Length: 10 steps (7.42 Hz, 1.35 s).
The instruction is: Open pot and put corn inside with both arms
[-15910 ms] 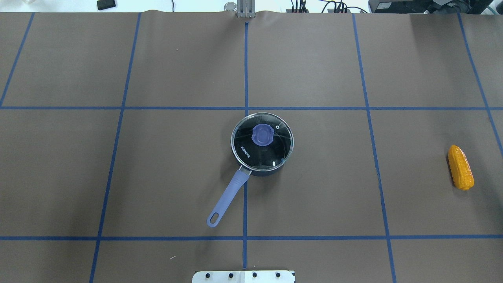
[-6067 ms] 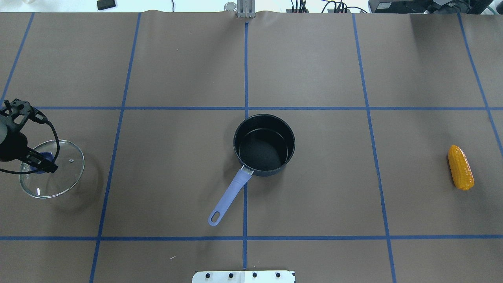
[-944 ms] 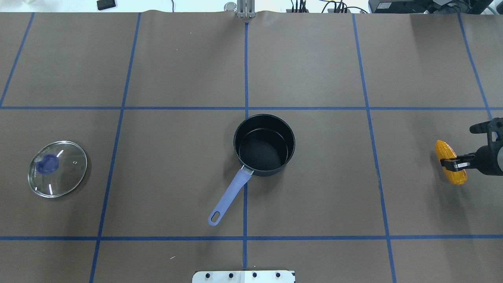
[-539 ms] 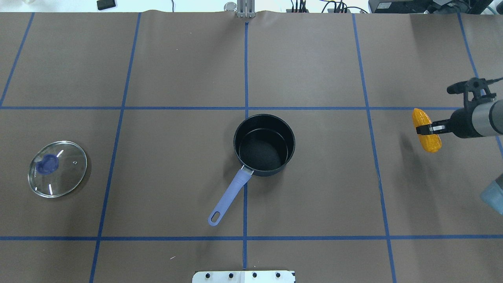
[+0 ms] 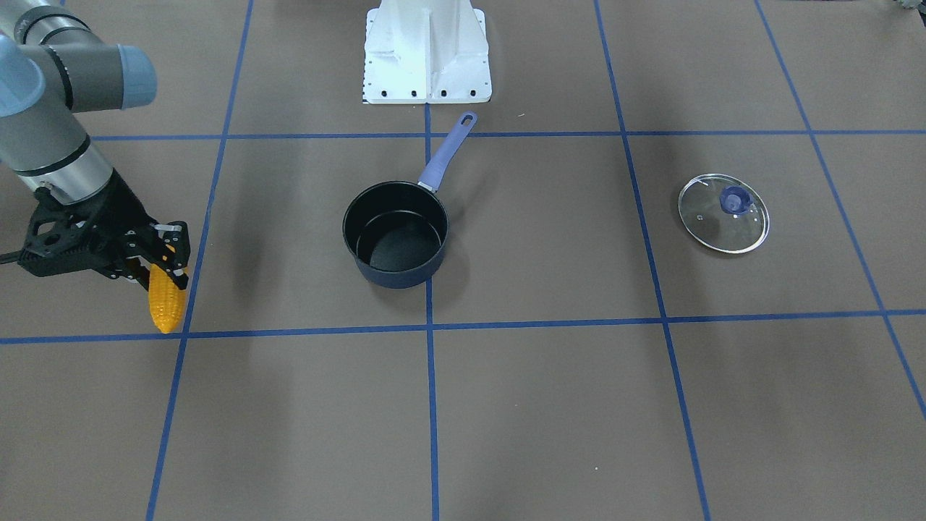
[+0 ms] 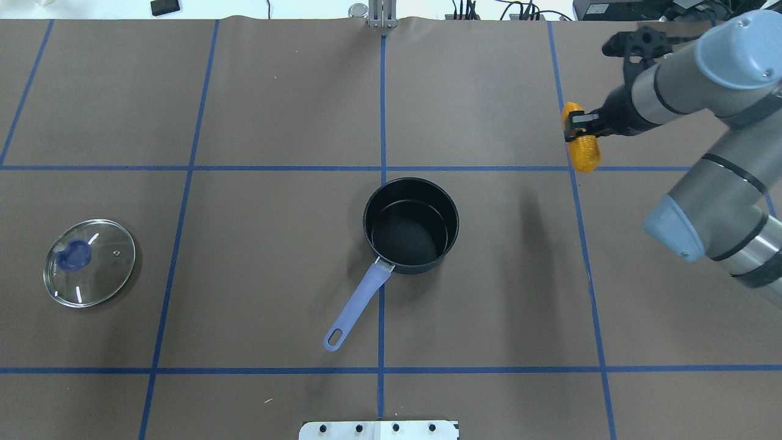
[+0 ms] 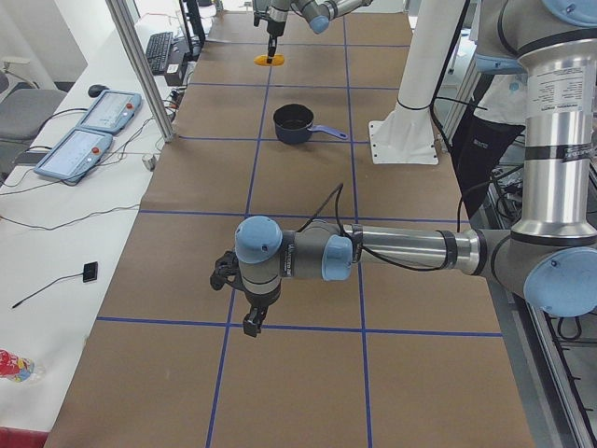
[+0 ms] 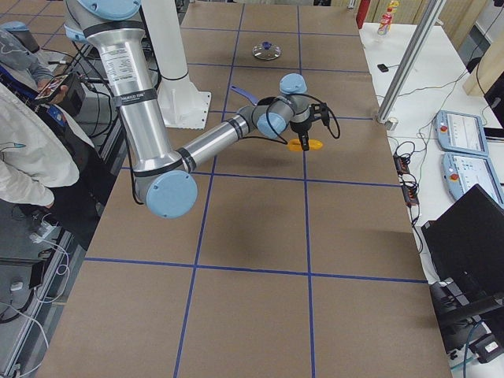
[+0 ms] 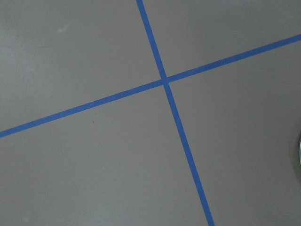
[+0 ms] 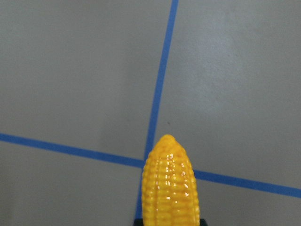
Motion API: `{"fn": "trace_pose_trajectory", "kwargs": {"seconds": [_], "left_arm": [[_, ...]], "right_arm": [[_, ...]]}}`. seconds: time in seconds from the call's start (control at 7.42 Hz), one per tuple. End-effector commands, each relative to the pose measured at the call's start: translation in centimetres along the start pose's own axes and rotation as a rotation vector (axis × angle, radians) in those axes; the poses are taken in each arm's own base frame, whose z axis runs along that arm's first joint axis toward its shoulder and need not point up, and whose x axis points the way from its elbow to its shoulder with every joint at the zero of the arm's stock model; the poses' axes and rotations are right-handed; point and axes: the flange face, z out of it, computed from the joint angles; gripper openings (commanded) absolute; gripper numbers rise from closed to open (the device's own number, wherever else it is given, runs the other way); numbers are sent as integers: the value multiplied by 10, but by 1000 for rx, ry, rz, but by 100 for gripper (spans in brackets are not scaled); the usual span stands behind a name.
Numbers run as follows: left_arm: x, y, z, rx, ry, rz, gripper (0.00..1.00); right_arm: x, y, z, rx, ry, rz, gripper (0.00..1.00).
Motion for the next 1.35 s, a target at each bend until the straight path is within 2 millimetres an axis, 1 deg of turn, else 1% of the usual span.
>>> {"fn": "trace_pose_trajectory", "kwargs": {"seconds": [0.0,0.27,0.4,0.54,0.67,0.81,0.94,1.08,1.21], "left_arm": [[1,-1,0,1,0,3,99],[1,-2,-1,2,1,4,99],[2,-2,-1,3,1,5,99],[2,-3,-1,5,0,6,99],[2,-3,-1,5,0,6,99],[2,-3,-1,5,0,8,99],[2,-3,-1,5,0,8,99],[1,-3,-1,3,1,7,99],[0,-2,1,0,2,3,99]], "right_arm": [[-107,15,3,25,-47,79,0],[-197,60,21,62,-52,118,0],[-243,80,22,77,-7,175,0],[-261,99,26,78,4,177,0],[-271,124,38,94,20,173,0],[-277,145,55,101,46,152,0],[-282,152,62,94,52,144,0],[-279,152,66,91,63,135,0],[-276,153,75,86,82,128,0]]}}
